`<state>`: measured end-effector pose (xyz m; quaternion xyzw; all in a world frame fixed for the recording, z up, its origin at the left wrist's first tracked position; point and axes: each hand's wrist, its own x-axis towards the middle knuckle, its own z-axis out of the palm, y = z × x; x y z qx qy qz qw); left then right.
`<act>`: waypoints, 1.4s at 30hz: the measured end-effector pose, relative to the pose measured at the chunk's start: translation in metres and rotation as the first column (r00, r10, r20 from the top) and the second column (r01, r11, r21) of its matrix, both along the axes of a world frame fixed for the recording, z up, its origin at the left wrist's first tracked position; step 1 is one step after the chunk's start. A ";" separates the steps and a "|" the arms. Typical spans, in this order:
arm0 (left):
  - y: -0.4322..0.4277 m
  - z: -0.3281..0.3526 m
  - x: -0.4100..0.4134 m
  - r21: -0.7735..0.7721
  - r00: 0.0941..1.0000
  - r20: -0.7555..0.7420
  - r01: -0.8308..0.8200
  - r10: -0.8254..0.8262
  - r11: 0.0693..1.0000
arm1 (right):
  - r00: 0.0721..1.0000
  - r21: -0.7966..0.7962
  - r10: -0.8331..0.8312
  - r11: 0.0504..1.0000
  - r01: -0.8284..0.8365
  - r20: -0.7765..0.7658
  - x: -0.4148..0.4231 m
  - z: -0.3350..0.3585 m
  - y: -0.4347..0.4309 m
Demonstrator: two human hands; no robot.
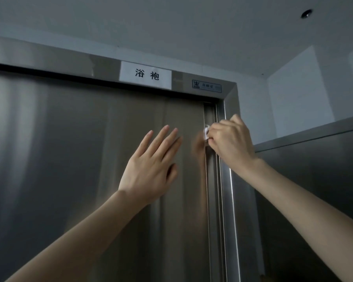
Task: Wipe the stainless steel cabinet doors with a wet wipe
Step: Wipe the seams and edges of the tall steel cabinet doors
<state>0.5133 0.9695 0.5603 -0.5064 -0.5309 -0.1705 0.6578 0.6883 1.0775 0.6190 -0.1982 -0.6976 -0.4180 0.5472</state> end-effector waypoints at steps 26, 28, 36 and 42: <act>-0.100 -0.226 0.013 -0.033 0.876 0.401 0.306 -0.268 0.951 | 0.786 -0.375 0.618 0.736 -0.563 0.032 -0.012 -0.234 -0.087; -0.123 -0.262 0.029 -0.032 0.856 0.432 0.330 -0.285 0.944 | 0.765 -0.455 0.643 0.693 -0.560 0.038 -0.002 -0.275 -0.103; -0.170 -0.359 0.077 -0.096 0.712 0.689 0.272 -0.133 0.958 | 0.709 -0.761 0.703 0.426 -0.490 -0.063 0.022 -0.398 -0.154; -0.175 -0.387 0.077 -0.108 0.567 0.821 0.259 -0.060 0.960 | 0.705 -0.751 0.704 0.419 -0.510 -0.086 0.034 -0.423 -0.159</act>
